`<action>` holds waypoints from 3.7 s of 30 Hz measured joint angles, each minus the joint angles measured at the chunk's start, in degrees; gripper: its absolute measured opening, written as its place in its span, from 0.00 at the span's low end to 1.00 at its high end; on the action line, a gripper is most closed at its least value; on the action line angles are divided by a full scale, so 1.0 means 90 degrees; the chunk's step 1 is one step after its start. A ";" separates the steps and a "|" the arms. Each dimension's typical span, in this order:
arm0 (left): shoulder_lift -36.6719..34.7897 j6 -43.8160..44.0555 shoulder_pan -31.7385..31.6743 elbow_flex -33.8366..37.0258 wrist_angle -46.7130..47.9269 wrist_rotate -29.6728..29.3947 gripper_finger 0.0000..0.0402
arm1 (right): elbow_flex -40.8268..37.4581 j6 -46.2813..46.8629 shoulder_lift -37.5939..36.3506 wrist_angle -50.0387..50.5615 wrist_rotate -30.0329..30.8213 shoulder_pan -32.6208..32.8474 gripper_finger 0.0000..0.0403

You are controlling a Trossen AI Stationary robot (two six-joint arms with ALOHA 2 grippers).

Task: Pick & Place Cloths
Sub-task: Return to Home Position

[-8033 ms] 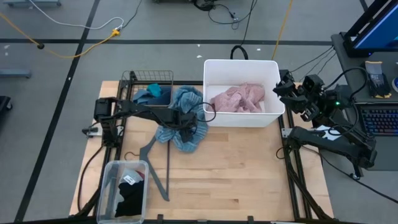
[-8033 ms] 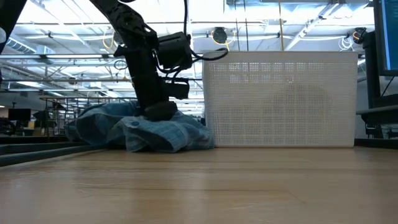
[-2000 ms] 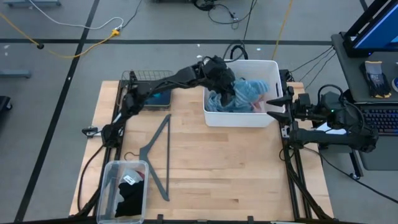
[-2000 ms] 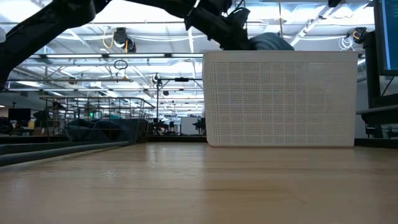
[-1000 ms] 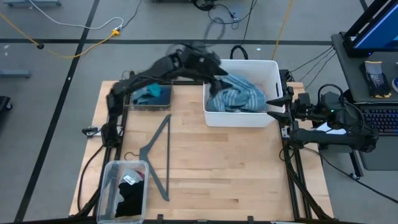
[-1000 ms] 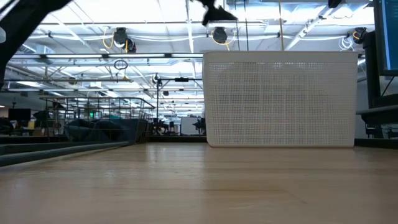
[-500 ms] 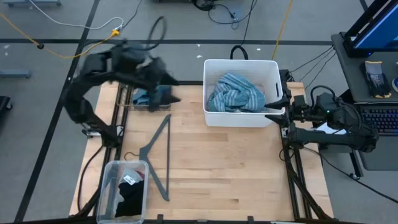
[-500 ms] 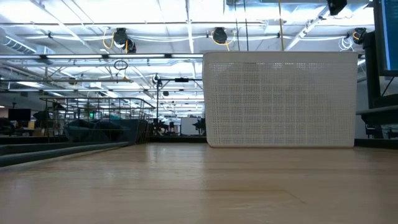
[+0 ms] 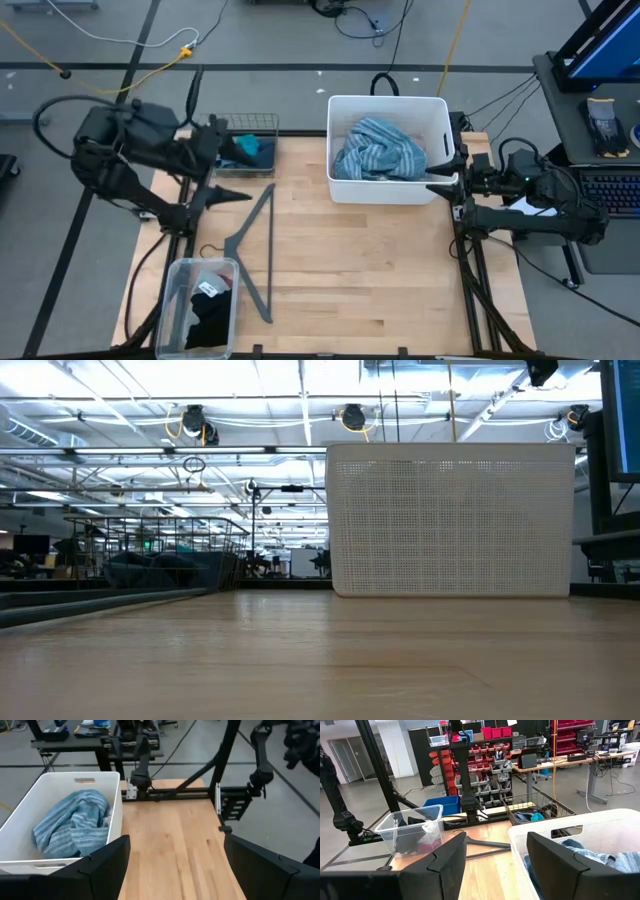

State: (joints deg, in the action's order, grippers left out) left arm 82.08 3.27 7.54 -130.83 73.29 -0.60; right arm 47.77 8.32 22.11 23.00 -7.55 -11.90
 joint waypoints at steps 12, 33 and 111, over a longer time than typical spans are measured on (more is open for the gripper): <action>-0.0291 -0.0007 0.0613 0.2794 -0.2477 -0.0402 0.80 | 0.0000 0.0088 0.0002 0.0000 0.0000 0.0000 0.50; -0.3462 0.0610 0.0827 0.7826 -0.5347 -0.1795 0.81 | 0.0000 0.0171 -0.0031 0.0372 -0.0996 0.0000 0.50; -0.6537 0.2744 0.1233 1.1668 -0.5768 -0.3108 0.77 | -0.5142 0.2958 -0.1803 -0.6484 -0.2885 0.0161 0.50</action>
State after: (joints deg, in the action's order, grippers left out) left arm 23.24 27.97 18.63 -25.82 21.38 -28.58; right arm 1.49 34.94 5.88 -35.35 -33.52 -10.45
